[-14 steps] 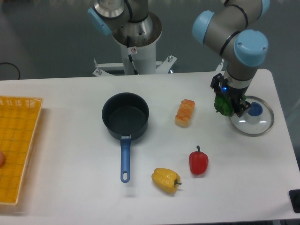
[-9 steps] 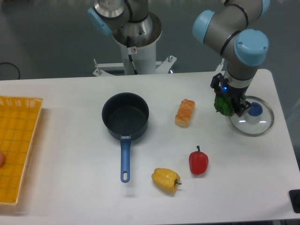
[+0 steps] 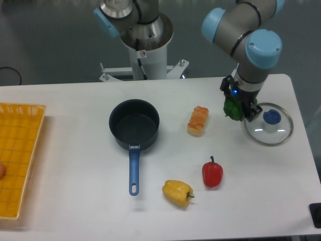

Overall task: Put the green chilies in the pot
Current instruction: 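Carry the held green chili from beside the glass lid toward the saucepan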

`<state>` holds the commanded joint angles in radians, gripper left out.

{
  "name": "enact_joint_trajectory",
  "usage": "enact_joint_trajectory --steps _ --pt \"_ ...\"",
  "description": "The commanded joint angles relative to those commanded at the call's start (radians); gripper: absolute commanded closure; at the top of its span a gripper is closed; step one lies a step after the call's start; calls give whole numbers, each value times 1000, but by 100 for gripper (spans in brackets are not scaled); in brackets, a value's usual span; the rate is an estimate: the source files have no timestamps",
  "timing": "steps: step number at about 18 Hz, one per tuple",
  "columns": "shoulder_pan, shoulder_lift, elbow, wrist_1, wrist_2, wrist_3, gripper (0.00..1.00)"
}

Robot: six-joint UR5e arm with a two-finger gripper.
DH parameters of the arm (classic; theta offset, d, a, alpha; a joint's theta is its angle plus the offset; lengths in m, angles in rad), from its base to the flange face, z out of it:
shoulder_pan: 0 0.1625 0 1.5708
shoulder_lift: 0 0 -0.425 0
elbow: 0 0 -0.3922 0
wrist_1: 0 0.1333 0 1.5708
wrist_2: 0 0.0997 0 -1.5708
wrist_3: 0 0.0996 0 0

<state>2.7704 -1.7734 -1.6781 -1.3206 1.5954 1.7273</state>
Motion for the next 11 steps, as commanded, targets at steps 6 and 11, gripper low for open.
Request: enact_joint_trajectory --steps 6,11 --pt "-66 51 -34 -55 -9 -40 39" --pt "-141 92 -89 -42 -37 -181 39"
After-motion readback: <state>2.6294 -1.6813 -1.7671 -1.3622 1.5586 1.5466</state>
